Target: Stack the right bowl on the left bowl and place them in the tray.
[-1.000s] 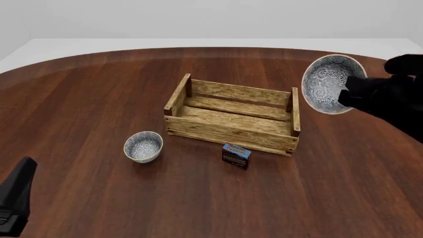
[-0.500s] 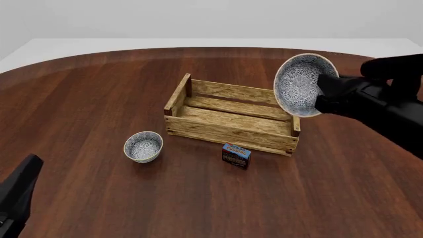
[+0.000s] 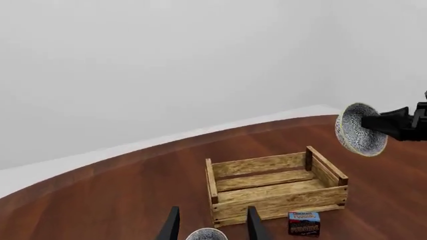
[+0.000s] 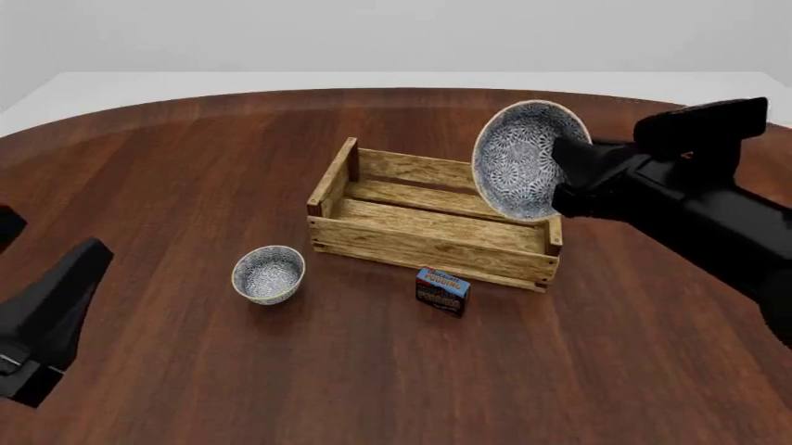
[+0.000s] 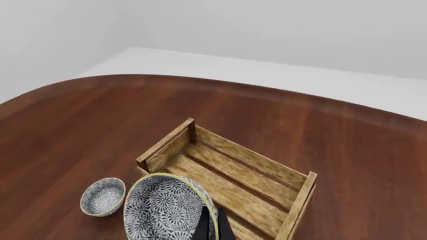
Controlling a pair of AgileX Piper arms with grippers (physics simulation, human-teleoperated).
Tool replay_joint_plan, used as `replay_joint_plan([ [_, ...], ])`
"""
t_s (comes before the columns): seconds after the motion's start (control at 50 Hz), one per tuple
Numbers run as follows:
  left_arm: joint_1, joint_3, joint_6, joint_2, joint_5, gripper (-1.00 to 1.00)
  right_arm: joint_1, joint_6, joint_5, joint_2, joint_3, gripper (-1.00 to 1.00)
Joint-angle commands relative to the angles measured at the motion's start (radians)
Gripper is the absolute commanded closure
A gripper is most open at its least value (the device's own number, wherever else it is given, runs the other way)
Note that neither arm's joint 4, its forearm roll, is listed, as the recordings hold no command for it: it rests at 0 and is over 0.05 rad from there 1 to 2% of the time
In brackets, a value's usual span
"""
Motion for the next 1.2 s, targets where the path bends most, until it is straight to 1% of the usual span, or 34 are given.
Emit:
replay_joint_plan([
  [0.02,-0.073,-0.055,0.012,0.116,-0.077,-1.0,0.042,0.001,-0.024,0.017,-0.011,1.0],
  [0.08,-0.085,-0.069,0.014,0.132,-0.08,-1.0,0.049,0.004,-0.029,0.027,-0.014,1.0],
  [0.2,-0.131,-0.102,0.011,0.222,-0.122,-1.0,0.073,0.001,-0.041,0.06,-0.027,1.0],
  [0.24,-0.14,-0.098,0.014,0.236,-0.14,-1.0,0.085,0.001,-0.038,0.058,-0.03,1.0],
  [0.36,-0.179,-0.134,0.01,0.301,-0.158,-1.0,0.094,-0.012,-0.033,0.051,-0.033,1.0],
  [0.44,-0.209,-0.145,0.015,0.354,-0.194,-1.0,0.103,-0.014,-0.03,0.045,-0.035,1.0],
  [0.6,-0.248,-0.172,-0.003,0.46,-0.26,-1.0,0.109,-0.018,-0.036,0.061,-0.04,1.0],
  [0.78,-0.286,-0.209,0.005,0.509,-0.271,-1.0,0.115,-0.022,-0.041,0.073,-0.04,1.0],
  [0.92,-0.321,-0.245,-0.021,0.57,-0.294,-1.0,0.122,-0.026,-0.037,0.074,-0.041,1.0],
  [1.2,-0.363,-0.274,-0.031,0.668,-0.345,-1.0,0.132,-0.03,-0.037,0.084,-0.04,1.0],
])
